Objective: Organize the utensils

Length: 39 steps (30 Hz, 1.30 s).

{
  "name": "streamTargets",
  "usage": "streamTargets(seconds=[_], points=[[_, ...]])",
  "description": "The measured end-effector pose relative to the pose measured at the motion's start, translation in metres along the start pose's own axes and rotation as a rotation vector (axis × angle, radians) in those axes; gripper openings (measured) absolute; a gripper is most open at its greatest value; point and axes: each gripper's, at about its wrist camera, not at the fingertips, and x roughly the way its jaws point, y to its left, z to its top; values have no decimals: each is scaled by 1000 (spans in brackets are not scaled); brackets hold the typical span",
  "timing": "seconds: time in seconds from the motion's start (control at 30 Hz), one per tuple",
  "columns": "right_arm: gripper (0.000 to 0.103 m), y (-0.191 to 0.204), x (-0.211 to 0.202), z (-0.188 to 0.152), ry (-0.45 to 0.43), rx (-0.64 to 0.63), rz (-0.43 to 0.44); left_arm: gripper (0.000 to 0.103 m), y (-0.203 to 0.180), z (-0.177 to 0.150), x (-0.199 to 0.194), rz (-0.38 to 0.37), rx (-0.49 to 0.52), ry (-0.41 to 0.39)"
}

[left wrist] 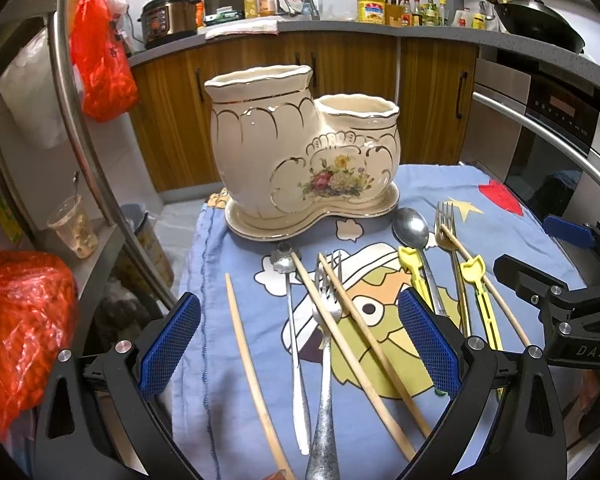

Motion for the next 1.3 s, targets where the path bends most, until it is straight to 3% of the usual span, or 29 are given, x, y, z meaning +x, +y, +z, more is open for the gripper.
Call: streamTargets(seconds=[1.3], points=[[98,1,1,1,4,-3,-2,98,1,1,1,1,-3,9]])
